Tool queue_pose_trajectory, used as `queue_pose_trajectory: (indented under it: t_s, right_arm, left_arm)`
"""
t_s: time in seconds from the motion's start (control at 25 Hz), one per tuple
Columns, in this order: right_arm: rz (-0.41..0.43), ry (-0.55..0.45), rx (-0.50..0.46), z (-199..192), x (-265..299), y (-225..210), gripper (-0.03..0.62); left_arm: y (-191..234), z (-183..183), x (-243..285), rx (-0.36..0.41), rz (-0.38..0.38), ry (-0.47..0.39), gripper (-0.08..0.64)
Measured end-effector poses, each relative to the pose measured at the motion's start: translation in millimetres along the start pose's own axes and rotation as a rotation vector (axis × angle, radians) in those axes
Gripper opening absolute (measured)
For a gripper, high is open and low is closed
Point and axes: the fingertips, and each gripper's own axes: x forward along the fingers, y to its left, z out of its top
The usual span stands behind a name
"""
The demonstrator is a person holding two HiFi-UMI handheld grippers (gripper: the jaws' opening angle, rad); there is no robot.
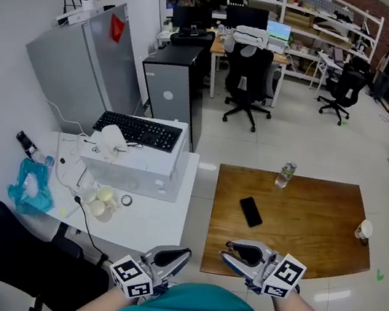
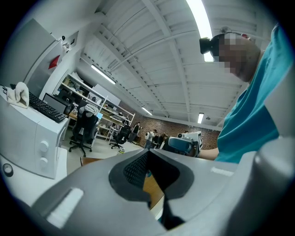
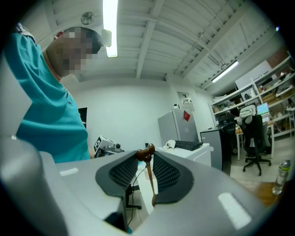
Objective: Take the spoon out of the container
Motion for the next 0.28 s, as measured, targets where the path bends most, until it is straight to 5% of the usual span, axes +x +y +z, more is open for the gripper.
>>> queue_pose_trajectory:
  t_s: [0.28]
  right_arm:
    - [0.004, 0.004, -0.007, -0.5, -4.6, -0.9, 0.101]
  left_arm:
    - [-1.3, -1.6, 5.2, -0.01, 0.001, -0.006, -0.003]
